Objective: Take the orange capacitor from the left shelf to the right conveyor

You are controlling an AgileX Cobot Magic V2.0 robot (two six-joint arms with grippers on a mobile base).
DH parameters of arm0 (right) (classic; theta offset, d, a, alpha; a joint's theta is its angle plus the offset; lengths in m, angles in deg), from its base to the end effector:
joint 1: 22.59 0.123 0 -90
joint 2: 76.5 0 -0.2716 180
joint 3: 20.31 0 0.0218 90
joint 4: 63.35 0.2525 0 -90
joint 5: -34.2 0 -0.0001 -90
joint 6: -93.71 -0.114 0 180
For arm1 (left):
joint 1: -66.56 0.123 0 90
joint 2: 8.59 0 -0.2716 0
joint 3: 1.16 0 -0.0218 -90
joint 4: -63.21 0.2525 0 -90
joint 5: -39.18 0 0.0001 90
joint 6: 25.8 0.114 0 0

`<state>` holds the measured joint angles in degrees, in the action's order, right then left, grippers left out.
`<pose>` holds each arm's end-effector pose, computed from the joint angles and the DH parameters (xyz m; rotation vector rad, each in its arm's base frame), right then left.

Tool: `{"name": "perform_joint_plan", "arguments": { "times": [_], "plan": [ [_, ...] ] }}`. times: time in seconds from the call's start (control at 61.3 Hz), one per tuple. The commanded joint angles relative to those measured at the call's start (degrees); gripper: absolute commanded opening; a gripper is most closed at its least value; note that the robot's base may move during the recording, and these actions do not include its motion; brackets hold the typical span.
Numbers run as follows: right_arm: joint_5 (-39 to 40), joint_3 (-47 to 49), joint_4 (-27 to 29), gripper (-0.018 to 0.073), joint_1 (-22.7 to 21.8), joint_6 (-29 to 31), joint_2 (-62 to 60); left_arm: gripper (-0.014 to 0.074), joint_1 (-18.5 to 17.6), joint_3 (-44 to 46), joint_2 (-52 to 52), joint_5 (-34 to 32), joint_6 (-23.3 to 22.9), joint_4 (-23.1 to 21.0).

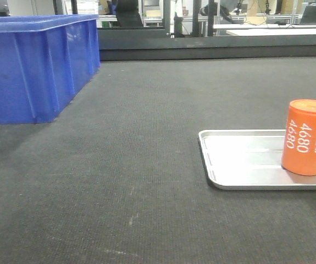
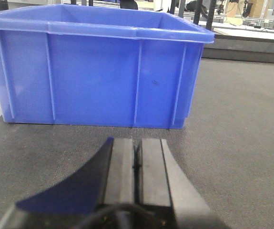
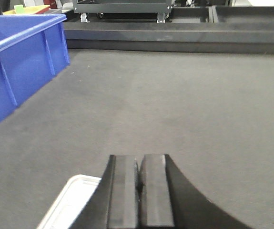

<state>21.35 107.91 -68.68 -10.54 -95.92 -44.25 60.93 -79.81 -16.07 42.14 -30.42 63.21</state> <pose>0.1299 0.0253 0.3022 -0.0970 1.6910 0.1981 0.0947 -0.0093 0.1989 0.0137 1.5566 -0.1413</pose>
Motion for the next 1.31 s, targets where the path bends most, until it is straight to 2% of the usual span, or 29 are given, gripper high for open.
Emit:
{"name": "perform_joint_plan", "arguments": {
  "times": [0.0, 0.196, 0.343, 0.555, 1.29],
  "plan": [
    [5.09, -0.62, -0.62, 0.0036, -2.02, 3.28, -3.27, -0.0105, -0.24, 0.39, 1.11, -5.13, -0.08, 0.00],
    [5.14, -10.81, 2.12, 0.0036, -10.64, 4.42, -16.54, -0.0105, -0.24, 0.39, 1.11, -5.13, -0.08, 0.00],
    [6.50, -18.81, 2.25, 0.0036, -14.31, 4.42, -23.98, -0.0105, -0.24, 0.39, 1.11, -5.13, -0.08, 0.00],
    [14.68, -27.17, 2.25, 0.0036, -14.70, 4.42, -25.81, -0.0105, -0.24, 0.39, 1.11, -5.13, -0.08, 0.00],
    [13.33, -26.95, 2.20, 0.0036, -14.70, 4.37, -25.81, -0.0105, -0.24, 0.39, 1.11, -5.13, -0.08, 0.00]
  ]
}}
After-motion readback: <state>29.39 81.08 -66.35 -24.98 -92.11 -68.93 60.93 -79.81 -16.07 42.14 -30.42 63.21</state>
